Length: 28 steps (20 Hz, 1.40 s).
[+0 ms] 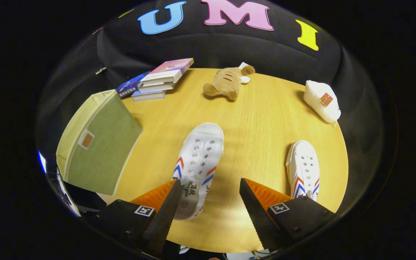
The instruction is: Open the storage box then place both shoes into the box .Put the left shoe in first, then the right shoe, with the right side of both shoes facing outward in a uniform manner.
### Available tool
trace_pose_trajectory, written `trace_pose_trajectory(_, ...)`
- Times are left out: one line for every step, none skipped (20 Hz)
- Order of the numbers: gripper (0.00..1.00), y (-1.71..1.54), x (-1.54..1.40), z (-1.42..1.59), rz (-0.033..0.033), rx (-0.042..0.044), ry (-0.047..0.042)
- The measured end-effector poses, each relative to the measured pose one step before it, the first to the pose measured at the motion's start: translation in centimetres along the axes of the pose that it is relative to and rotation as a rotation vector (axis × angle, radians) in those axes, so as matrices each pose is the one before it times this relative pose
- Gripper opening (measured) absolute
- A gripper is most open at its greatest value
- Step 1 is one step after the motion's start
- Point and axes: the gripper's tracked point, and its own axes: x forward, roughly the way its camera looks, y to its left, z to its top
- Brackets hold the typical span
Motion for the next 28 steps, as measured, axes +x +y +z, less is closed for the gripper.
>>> trace_pose_trajectory(0.99,-0.356,0.879,-0.283,0.00324,-0.00139,0.01338)
trace_pose_trajectory(0.99,-0.058,0.854,-0.132,0.00867,-0.00156,0.00876)
trace_pose_trajectory(0.99,-0.106,0.832,-0.204,0.00389,-0.01269,0.00647)
trace_pose_trajectory(0.99,-0.171,0.824,-0.136,0.00172,-0.00724,0.0104)
trace_pose_trajectory(0.99,0.164,0.63,-0.103,0.01196,0.00756,0.00939)
trace_pose_trajectory(0.97,0.104,0.539,0.081,0.00972,0.01102,0.00612)
trace_pose_trajectory(0.94,0.028,0.423,-0.077,0.00749,0.00812,0.00936)
trace_pose_trajectory(0.87,0.364,0.311,-0.03,0.01782,0.00818,0.00918)
trace_pose_trajectory(0.81,0.32,0.152,-0.061,0.01248,0.00496,0.00415)
trace_pose_trajectory(0.71,0.532,0.103,-0.015,0.01796,0.00069,0.00296)
trace_pose_trajectory(0.62,0.545,0.195,-0.124,0.013,-0.00385,0.0022)
trace_pose_trajectory(0.52,0.033,0.073,-0.079,-0.00638,-0.00716,0.0015)
trace_pose_trajectory(0.43,0.016,-0.06,0.194,-0.01125,-0.00122,-0.00535)
trace_pose_trajectory(0.33,0.026,0.013,-0.144,-0.00946,0.01149,0.00925)
trace_pose_trajectory(0.29,-0.068,-0.229,0.092,-0.00708,0.02029,0.00342)
trace_pose_trajectory(0.26,-0.118,0.11,0.032,-0.00753,0.02936,0.00298)
trace_pose_trajectory(0.18,-0.074,-0.031,0.029,-0.0002,0.0281,-0.00354)
trace_pose_trajectory(0.11,-0.14,-0.333,-0.071,0.0028,0.02534,0.00116)
trace_pose_trajectory(0.08,-0.09,0.152,0.064,0.00001,0.02311,0.00439)
trace_pose_trajectory(0.05,0.053,-0.09,0.081,0.00213,0.038,-0.00767)
trace_pose_trajectory(0.05,0.257,-0.553,0.36,0.00201,0.03438,-0.00685)
trace_pose_trajectory(0.05,0.089,-0.312,0.085,-0.00481,0.01753,-0.00546)
trace_pose_trajectory(0.05,0.258,-0.544,0.144,-0.00982,0.01654,-0.00782)
trace_pose_trajectory(0.05,0.242,-0.754,0.164,-0.00925,0.01861,-0.01158)
trace_pose_trajectory(0.05,0.42,-1.009,0.119,-0.00166,0.02327,-0.01092)
trace_pose_trajectory(0.05,0.435,-1.004,0.283,0.00006,0.02923,-0.01352)
trace_pose_trajectory(0.05,0.504,-1.13,0.371,0.00249,0.03256,-0.01335)
trace_pose_trajectory(0.05,0.684,-1.256,0.487,0.0032,0.03291,-0.01848)
